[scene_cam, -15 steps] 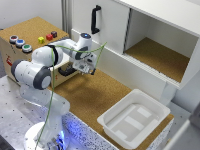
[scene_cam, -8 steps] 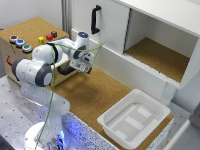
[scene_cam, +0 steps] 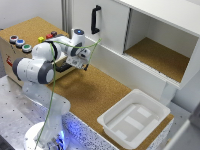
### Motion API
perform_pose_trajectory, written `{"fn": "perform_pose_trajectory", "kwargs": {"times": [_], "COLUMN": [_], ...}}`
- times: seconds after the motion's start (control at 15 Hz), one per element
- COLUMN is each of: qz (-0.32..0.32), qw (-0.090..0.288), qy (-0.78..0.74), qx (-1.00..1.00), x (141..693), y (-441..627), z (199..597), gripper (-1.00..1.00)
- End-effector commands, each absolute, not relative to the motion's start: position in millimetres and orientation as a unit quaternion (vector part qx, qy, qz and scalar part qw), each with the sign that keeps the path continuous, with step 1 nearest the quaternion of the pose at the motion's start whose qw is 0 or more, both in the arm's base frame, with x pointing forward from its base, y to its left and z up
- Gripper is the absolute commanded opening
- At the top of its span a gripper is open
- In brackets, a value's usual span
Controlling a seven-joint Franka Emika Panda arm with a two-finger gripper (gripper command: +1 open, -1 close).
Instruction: Close the cabinet drawer
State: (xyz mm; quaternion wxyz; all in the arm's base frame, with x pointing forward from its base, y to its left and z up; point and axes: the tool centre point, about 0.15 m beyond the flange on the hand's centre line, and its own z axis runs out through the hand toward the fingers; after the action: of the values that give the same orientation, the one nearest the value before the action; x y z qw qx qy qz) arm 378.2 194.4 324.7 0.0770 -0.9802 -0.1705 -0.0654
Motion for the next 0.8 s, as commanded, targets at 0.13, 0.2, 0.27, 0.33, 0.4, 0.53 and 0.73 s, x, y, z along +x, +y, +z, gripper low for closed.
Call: {"fn": "perform_pose_trajectory", "kwargs": {"times": [0.13, 0.2, 0.27, 0.33, 0.4, 0.53, 0.73], "qz": [-0.022, -0.022, -0.015, -0.018, -0.022, -0.02, -0.042], "qw": [0.077, 0.083, 0.093, 0.095, 0.099, 0.109, 0.103], "qy": [-0.199, -0.206, -0.204, -0.207, -0.215, -0.223, -0.24], "qx": [-0.977, -0.975, -0.974, -0.974, -0.971, -0.969, -0.964], "x": [394, 394, 394, 394, 395, 395, 392], "y": [270, 279, 287, 293, 303, 315, 318], "z": [319, 319, 319, 321, 324, 329, 343], "gripper": [-1.0, -1.0, -1.0, -1.0, -1.0, -1.0, -1.0]}}
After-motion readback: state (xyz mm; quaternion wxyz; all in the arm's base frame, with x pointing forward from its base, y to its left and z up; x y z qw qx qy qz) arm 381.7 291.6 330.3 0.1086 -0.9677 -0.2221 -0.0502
